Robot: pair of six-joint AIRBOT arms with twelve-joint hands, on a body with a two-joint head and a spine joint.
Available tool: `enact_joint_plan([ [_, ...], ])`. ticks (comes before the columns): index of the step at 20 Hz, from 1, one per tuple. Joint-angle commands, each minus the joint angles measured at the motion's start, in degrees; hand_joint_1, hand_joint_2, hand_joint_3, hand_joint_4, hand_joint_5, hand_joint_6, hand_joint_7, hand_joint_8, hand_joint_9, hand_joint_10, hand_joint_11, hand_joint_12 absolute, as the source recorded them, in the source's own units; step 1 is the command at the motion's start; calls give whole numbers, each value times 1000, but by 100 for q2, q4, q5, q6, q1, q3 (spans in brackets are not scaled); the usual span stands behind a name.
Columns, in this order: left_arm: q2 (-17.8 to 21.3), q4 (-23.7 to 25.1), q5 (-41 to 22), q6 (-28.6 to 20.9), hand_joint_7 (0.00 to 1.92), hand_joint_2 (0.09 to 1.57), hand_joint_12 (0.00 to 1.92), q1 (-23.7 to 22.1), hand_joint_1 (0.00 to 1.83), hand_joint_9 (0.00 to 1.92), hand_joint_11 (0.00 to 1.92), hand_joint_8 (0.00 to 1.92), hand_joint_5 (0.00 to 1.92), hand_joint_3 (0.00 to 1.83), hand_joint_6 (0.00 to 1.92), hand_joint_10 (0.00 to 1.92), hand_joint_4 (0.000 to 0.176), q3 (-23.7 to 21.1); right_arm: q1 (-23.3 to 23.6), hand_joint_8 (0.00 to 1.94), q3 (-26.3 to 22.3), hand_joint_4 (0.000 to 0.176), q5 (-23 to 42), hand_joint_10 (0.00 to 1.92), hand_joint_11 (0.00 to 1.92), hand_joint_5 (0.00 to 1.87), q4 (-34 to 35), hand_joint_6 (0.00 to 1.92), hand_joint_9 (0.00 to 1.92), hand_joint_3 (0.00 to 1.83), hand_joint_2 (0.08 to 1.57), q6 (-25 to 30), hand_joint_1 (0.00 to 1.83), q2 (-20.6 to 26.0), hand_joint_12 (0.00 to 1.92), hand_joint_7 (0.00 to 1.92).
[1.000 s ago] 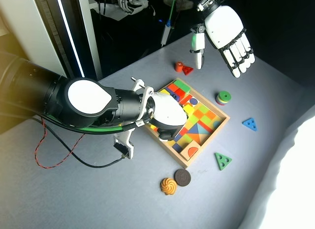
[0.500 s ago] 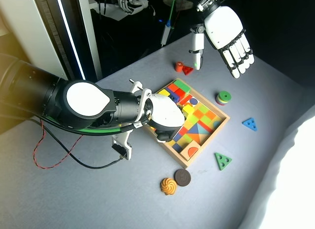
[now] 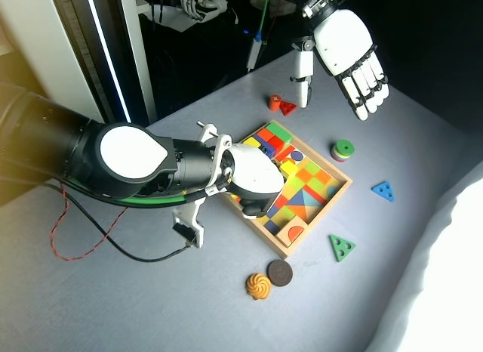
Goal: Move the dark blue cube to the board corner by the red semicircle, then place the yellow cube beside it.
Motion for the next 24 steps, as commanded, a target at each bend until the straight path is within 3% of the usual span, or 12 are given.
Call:
enact_joint_plan([
  [1,57,445,-146,7,41,1160,138,-52,0,46,0,4,28,1,2,4,0,21,11,1941,50,0,103,1921,1430,537,111,23,1308,0,1370,-37,1052,68,1921,1108],
  [10,-8,428,-146,7,16,1151,81,-50,0,23,0,3,10,1,3,3,0,36,37,1941,401,0,99,1921,1450,516,114,9,1330,3,1390,11,1006,71,1921,1105],
  [24,-10,435,-102,6,40,1150,158,-60,0,47,0,5,28,0,3,4,0,81,53,1941,725,0,82,1921,1505,519,115,7,1362,0,1381,-52,1015,113,1921,1165],
])
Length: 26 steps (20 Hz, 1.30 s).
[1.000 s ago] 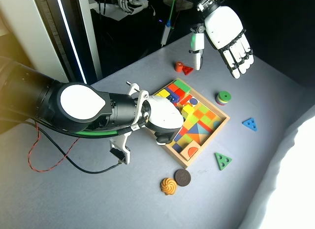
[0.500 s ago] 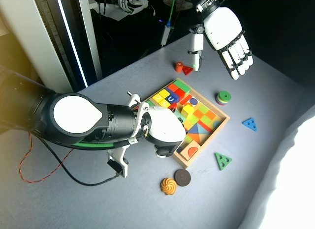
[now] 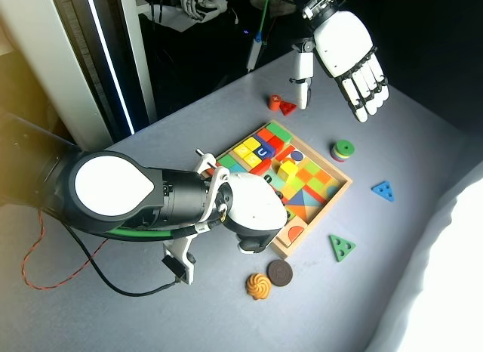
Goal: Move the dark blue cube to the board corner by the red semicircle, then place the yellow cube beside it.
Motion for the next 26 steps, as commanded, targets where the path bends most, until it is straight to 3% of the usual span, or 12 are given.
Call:
enact_joint_plan([
  [1,62,457,-124,7,35,1152,129,-54,0,42,0,1,21,0,1,1,0,22,17,1941,51,0,43,1921,1503,525,95,9,1356,0,1373,-50,1028,97,1921,1169],
  [5,61,453,-124,3,48,1153,196,-67,0,55,0,0,30,0,0,1,0,24,13,1941,150,0,66,1921,1492,515,95,7,1350,0,1381,-82,1020,96,1921,1172],
  [7,59,446,-124,3,27,1164,108,-73,0,31,0,3,11,3,0,0,0,24,2,1941,199,0,66,1921,1497,525,95,10,1356,1,1384,-114,1019,95,1921,1181],
  [26,54,416,-124,-47,39,1165,131,-80,0,39,0,1,28,2,1,0,0,43,68,1941,246,0,103,1921,1486,484,96,2,1359,8,1420,-398,984,98,1921,1184],
])
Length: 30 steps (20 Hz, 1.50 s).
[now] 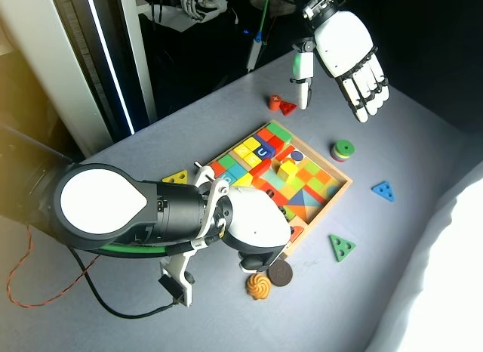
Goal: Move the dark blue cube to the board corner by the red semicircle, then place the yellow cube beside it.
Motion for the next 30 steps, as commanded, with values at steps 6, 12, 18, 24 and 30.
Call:
enact_joint_plan([
  [6,53,424,-126,-5,33,1170,142,-63,0,42,0,0,24,1,0,1,0,30,50,1941,29,0,45,1921,1452,501,161,7,1339,0,1404,-66,998,81,1921,1159],
  [12,53,424,-126,-5,35,1173,136,-65,0,45,0,3,21,0,1,2,0,27,347,1941,-183,0,24,1921,1471,475,164,1,1356,0,1396,60,1016,113,1921,1186],
  [18,53,448,-126,-5,17,1168,95,-65,0,27,0,1,12,0,0,0,0,29,510,1941,-477,0,383,1921,1479,500,165,8,1362,1,1406,250,1010,203,1921,1187],
  [24,53,461,-125,-7,28,1161,121,-73,0,33,0,1,19,0,0,0,0,55,549,1941,-582,0,714,1921,1472,493,165,7,1355,0,1398,471,1011,78,1921,1164],
  [30,49,465,-124,-8,30,1160,102,-102,0,38,0,2,14,0,1,2,0,91,500,1941,-579,0,505,1921,1479,470,172,5,1359,1,1403,585,993,-283,1921,1169],
])
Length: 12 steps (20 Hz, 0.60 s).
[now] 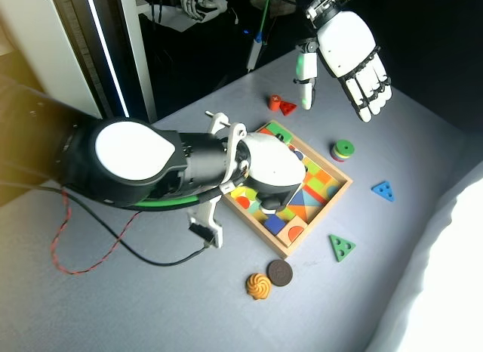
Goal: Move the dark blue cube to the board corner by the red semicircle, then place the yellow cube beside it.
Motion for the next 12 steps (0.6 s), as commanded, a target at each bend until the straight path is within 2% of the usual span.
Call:
enact_joint_plan([
  [1,49,489,-122,3,30,1165,106,-59,0,35,0,1,15,1,1,0,0,26,20,1941,6,0,89,1921,1477,473,351,6,1357,0,1399,-78,998,34,1921,1174],
  [5,49,487,-122,3,47,1168,138,-57,0,49,0,3,37,1,2,3,0,31,7,1941,28,0,-79,1921,1475,475,571,6,1354,0,1391,-120,1012,-172,1921,1181],
  [9,48,483,-122,3,16,1169,65,-58,0,22,0,1,5,1,1,0,0,37,-18,1941,71,0,-140,1921,1478,456,631,4,1347,0,1395,-153,991,-319,1921,1161],
  [12,46,480,-117,4,38,1176,123,-55,0,46,1,0,23,0,0,0,0,35,-95,1941,167,0,-161,1921,1466,492,657,19,1339,0,1389,-155,1029,-429,1921,1151],
])
